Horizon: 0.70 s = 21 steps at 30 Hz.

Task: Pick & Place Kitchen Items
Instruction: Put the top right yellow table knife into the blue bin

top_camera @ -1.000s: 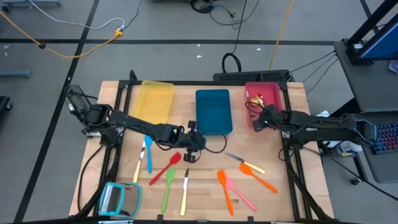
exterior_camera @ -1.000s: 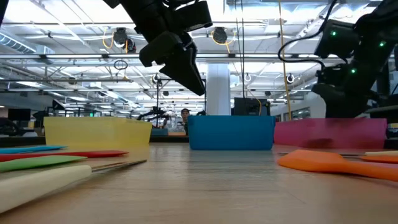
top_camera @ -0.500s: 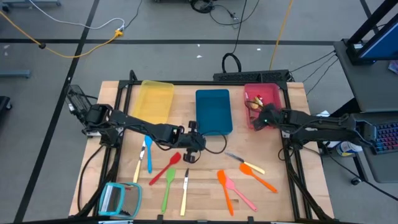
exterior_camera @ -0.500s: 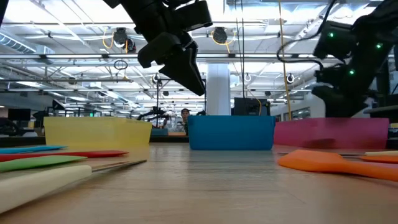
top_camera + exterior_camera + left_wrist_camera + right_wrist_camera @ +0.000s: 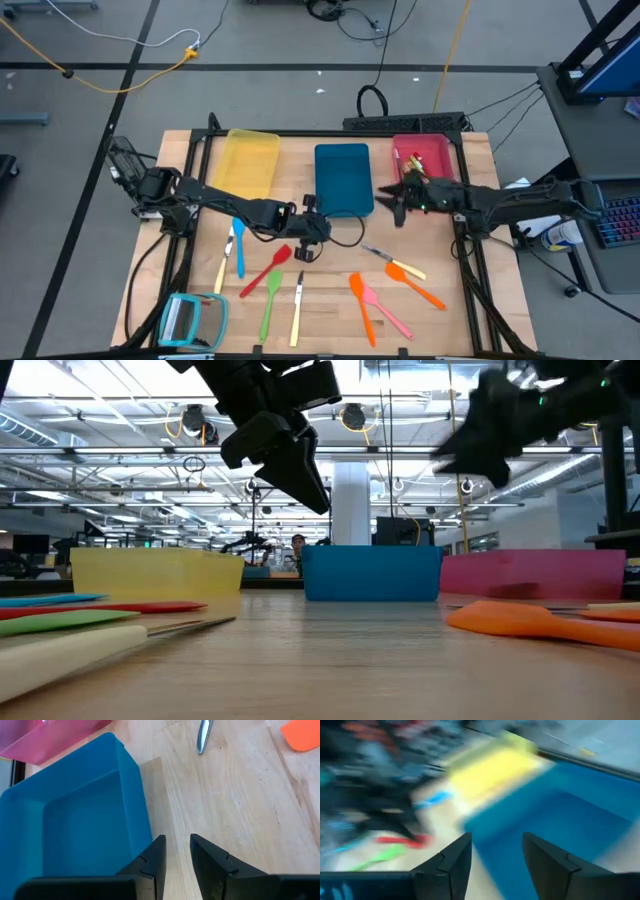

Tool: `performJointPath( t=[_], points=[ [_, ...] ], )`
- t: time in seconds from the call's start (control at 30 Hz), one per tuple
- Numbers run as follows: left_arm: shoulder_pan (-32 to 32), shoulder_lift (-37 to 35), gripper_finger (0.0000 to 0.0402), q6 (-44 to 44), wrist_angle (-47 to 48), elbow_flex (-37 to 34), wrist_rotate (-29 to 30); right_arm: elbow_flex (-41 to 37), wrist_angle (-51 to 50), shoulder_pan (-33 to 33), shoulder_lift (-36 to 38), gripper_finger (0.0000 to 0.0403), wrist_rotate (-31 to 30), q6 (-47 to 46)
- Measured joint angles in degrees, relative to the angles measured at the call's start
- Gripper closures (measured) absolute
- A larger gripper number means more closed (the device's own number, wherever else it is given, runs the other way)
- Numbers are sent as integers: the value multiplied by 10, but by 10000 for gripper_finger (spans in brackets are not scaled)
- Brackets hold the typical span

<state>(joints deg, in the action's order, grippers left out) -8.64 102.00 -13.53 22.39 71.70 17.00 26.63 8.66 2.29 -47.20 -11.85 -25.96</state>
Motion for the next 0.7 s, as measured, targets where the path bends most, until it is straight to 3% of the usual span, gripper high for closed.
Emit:
performJointPath(
  t=[0.1, 0.43, 0.6, 0.7],
  points=[
    [0, 0, 309, 13, 0, 0, 0, 0, 42, -68, -15, 234, -5, 32],
    [0, 0, 309, 21, 0, 0, 0, 0, 81, -262, -141, 234, -145, -13],
    [0, 0, 309, 30, 0, 0, 0, 0, -20, -302, -163, 234, -149, -134],
    [0, 0, 309, 44, 0, 0, 0, 0, -129, -316, -165, 234, -98, -210]
  ],
)
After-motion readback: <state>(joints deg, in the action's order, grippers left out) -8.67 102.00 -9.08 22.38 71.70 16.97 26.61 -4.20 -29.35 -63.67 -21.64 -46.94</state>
